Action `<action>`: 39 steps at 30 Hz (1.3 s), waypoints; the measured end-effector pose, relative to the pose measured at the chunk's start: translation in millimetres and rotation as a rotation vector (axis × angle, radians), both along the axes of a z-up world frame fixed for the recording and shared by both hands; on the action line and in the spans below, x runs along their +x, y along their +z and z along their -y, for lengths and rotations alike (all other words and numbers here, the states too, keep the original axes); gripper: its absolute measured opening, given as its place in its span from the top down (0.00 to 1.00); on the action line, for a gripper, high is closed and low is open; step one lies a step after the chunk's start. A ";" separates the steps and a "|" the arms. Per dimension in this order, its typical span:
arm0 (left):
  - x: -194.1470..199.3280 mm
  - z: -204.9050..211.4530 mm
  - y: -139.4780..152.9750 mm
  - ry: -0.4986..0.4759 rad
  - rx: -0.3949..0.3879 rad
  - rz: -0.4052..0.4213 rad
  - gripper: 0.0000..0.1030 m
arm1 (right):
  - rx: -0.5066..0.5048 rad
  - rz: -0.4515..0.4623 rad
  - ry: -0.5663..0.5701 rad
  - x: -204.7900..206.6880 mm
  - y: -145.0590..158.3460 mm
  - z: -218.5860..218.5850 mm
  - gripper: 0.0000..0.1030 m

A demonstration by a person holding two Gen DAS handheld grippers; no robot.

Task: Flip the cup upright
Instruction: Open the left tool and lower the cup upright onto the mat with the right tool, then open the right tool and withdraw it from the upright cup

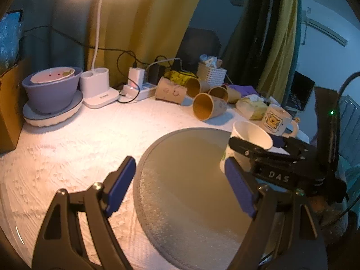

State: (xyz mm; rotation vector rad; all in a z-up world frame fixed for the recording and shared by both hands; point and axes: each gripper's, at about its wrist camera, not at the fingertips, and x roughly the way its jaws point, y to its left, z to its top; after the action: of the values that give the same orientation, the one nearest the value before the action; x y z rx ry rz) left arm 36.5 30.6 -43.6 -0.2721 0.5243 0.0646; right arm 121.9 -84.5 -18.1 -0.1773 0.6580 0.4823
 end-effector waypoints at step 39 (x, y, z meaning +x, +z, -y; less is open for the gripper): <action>-28.3 44.3 25.9 -0.109 0.118 0.172 0.15 | 0.019 0.043 -0.084 -84.6 30.7 57.4 0.27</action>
State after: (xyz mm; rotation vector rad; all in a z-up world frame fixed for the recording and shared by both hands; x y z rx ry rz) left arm 8.2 -13.7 -17.7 -0.1321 0.3620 -0.0337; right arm 37.3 -141.9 12.6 -0.1412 0.6158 0.4032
